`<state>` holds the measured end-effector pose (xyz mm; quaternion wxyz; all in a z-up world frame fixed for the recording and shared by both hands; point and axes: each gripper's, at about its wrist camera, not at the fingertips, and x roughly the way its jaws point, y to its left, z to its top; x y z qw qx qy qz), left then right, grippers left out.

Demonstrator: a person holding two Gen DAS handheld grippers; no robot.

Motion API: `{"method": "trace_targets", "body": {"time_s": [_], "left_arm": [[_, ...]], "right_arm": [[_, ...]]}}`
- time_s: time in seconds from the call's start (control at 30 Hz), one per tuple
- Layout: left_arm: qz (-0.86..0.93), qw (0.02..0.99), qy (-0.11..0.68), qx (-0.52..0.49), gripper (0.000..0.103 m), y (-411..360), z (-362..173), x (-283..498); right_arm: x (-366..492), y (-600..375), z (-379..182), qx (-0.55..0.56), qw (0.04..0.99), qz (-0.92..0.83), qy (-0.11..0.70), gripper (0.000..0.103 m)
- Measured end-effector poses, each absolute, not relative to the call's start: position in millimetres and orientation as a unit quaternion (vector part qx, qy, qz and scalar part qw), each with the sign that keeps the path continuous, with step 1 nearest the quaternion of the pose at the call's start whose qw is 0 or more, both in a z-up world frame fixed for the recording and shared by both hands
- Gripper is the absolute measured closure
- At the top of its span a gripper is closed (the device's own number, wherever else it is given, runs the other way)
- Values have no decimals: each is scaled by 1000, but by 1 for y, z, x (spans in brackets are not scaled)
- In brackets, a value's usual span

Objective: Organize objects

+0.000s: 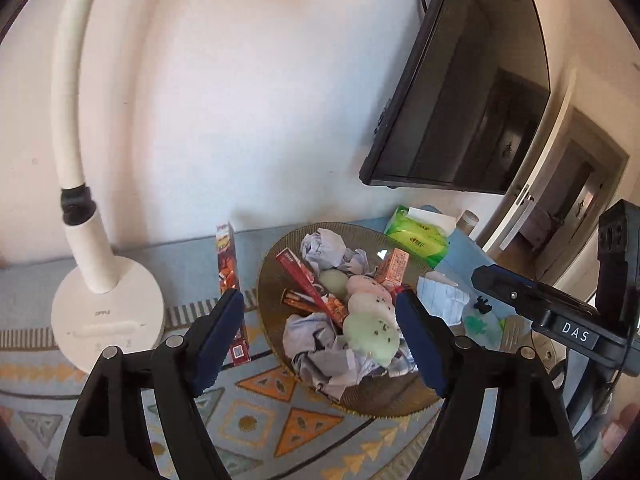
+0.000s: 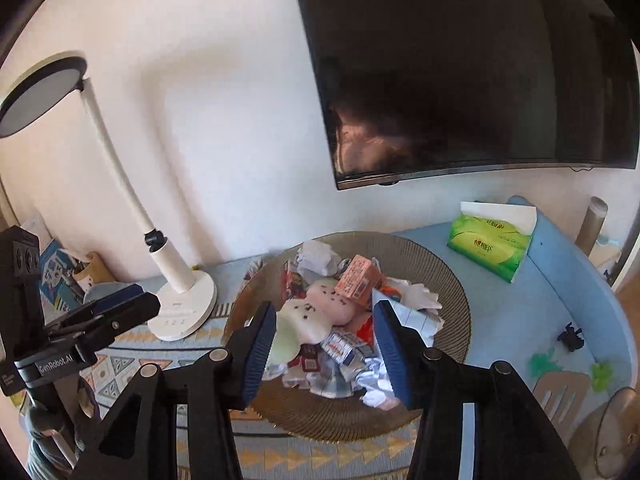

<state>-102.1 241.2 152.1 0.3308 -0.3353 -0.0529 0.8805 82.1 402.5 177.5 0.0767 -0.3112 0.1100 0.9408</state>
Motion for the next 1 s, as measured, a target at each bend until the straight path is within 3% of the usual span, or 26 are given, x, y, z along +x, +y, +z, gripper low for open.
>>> {"method": "trace_targets", "body": {"time_s": [0.07,0.17,0.27,0.33,0.7,1.0], "left_arm": [[892,311,-45,-324,26,213,158,-79],[904,287,-35,-316,24,167,163,-44],[913,254,-32,-317,10,116,156,-5],[920,223,-34,-320,3,82,147,19],[919,79,-93,-375,3,-55,77,59],[911,-5,-43,-409,3,-64,36,37]], "right_arm": [[102,381,179,-305,60,945,103,34],[128,348,176,-303,28,947,102,27],[143,311,162,-313,5,946,88,22],[147,287,149,-327,-10,942,75,22],[127,246,68,-405,-2,910,95,22],[98,257,21,-445,46,891,82,22]]}}
